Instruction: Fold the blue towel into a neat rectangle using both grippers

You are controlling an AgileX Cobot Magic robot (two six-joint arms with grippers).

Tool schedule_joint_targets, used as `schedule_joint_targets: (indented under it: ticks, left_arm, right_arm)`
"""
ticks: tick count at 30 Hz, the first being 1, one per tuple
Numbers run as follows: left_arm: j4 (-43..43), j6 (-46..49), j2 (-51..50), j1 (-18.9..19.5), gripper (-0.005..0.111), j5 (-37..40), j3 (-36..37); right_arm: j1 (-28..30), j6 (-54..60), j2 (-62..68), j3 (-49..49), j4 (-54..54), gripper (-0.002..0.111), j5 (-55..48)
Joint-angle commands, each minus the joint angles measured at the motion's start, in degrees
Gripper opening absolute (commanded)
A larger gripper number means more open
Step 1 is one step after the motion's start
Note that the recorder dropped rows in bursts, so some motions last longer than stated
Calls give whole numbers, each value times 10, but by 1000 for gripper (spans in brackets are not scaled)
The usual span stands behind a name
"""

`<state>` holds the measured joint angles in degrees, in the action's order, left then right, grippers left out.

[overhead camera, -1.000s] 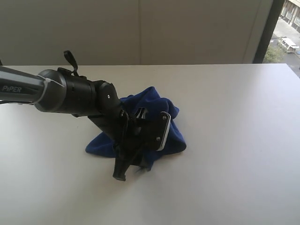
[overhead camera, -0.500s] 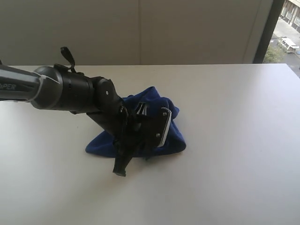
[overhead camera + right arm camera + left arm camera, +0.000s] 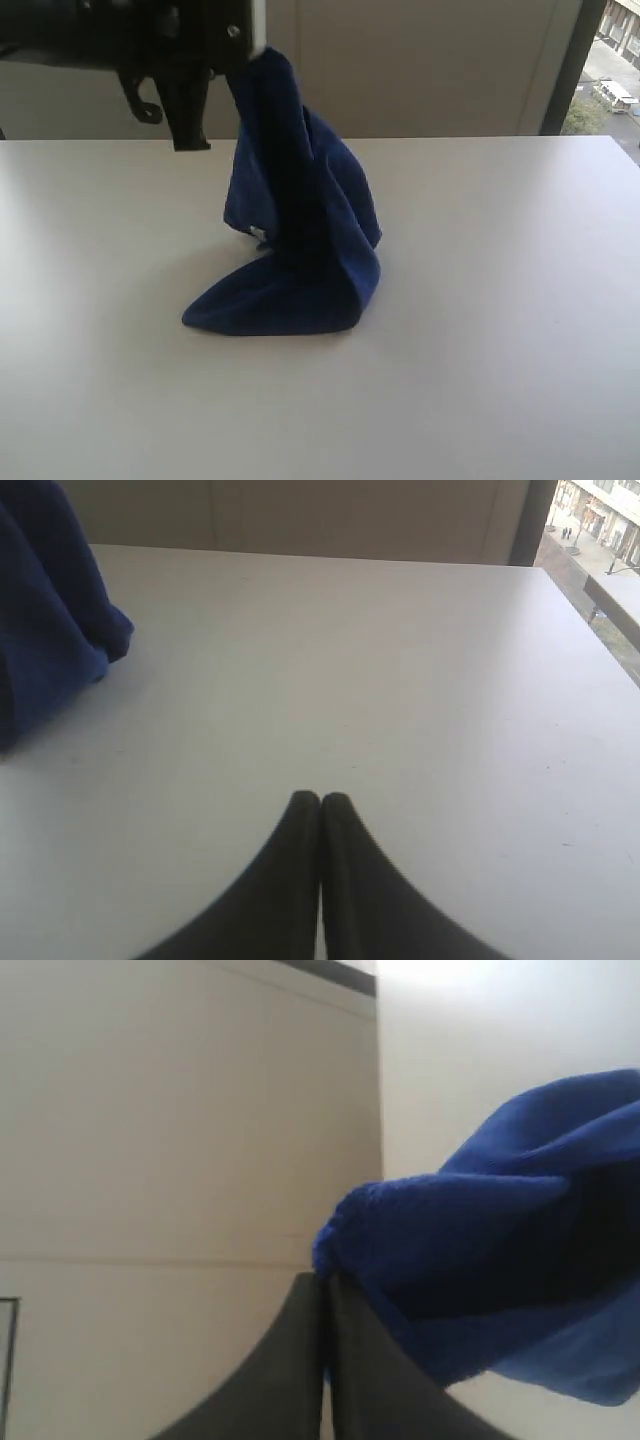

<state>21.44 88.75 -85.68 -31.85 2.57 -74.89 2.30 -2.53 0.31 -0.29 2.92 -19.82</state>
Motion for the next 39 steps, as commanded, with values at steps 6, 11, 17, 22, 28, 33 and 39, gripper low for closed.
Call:
schedule_joint_targets:
  ticks: [6, 11, 17, 22, 28, 33, 39]
  left_arm:
    - [6, -5, 94, 79, 0, 21, 1]
    - [6, -5, 103, 120, 0, 29, 1]
    - [6, -4, 114, 147, 0, -6, 1]
    - [6, -4, 122, 147, 0, -26, 1]
    - [6, -5, 126, 147, 0, -26, -21]
    - [6, -5, 126, 147, 0, -26, -35]
    - [7, -5, 126, 147, 0, 31, -35]
  right_arm:
    - [-1, -9, -3, 3, -20, 0, 39]
    - [-1, -79, -3, 3, -190, 0, 237]
    - [-1, -150, -3, 3, -286, 0, 443]
    - [0, -89, -3, 3, -289, 0, 378]
    - [-1, -99, 119, 3, -289, 0, 211]
    - [-25, -15, 301, -57, -283, 0, 195]
    - [-122, 164, 572, -212, -283, 0, 169]
